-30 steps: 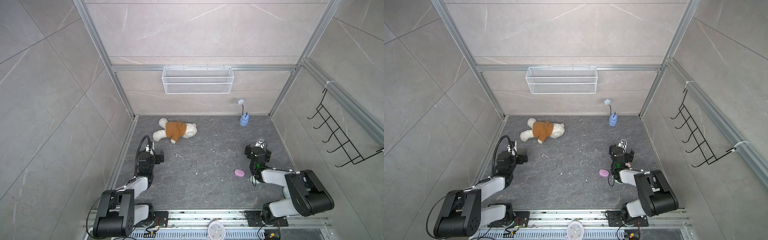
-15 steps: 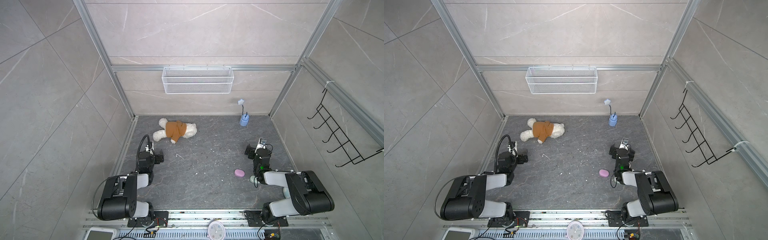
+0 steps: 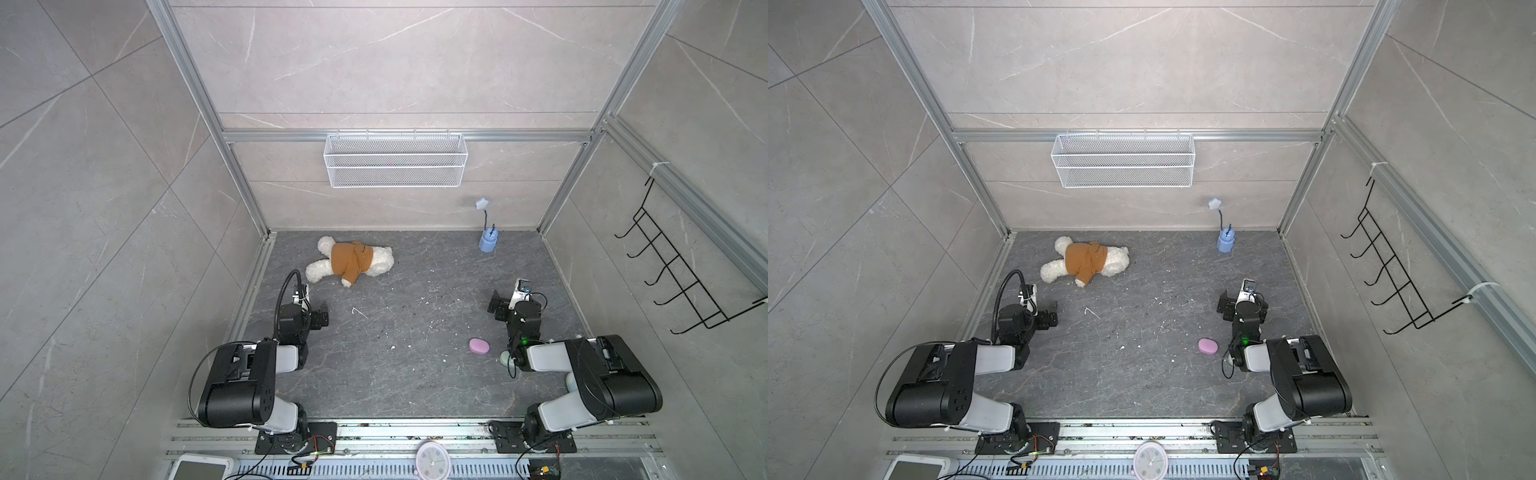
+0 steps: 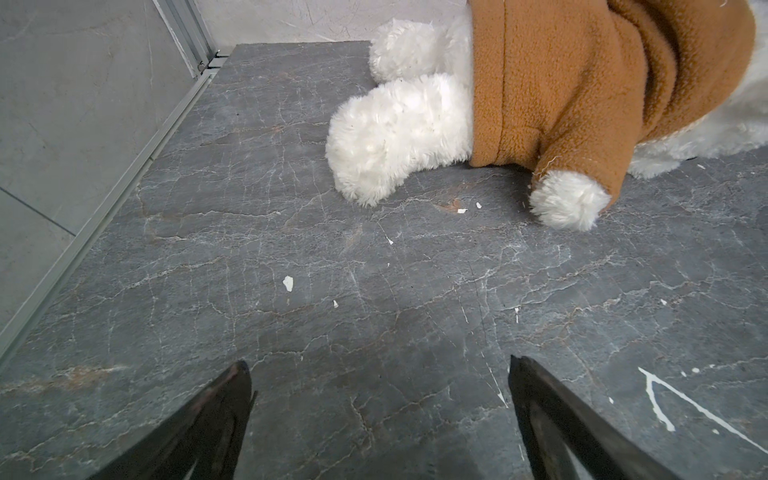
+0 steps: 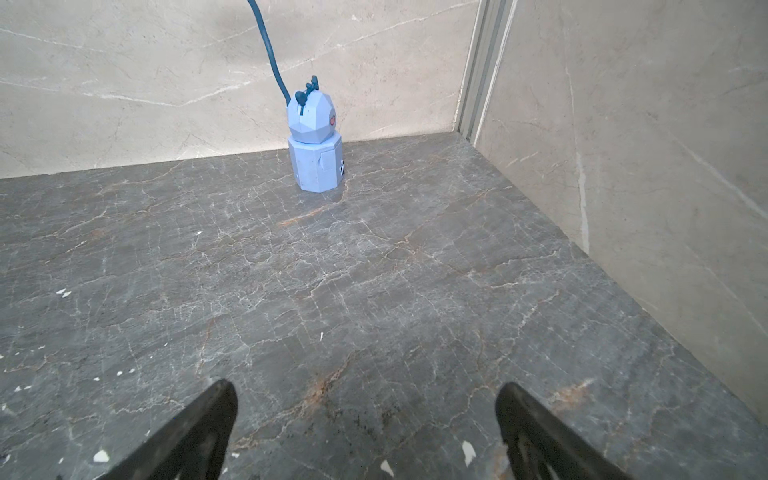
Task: Insert the wireless bluetooth earbuds into the charging case
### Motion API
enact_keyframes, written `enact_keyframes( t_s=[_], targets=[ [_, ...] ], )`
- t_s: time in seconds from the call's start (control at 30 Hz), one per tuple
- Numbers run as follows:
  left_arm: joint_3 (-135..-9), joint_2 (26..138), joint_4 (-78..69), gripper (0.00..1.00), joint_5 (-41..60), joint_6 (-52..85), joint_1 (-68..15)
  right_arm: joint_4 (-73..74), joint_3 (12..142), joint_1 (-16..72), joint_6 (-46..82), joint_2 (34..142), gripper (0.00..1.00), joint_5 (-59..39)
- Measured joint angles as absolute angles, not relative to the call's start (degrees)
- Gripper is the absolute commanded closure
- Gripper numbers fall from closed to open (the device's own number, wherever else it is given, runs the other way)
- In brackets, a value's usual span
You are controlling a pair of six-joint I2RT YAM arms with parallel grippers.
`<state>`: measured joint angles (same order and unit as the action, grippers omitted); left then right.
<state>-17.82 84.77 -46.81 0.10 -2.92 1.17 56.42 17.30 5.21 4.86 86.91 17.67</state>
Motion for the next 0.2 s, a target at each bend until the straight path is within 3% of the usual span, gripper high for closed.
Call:
enact_keyframes(
  t_s=[0.2],
  targets=[
    [-17.8,84.8,-46.8,0.01,0.1,-2.9,1.3,56.4,17.6,5.2,4.9,86.9,0.00,17.7]
  ],
)
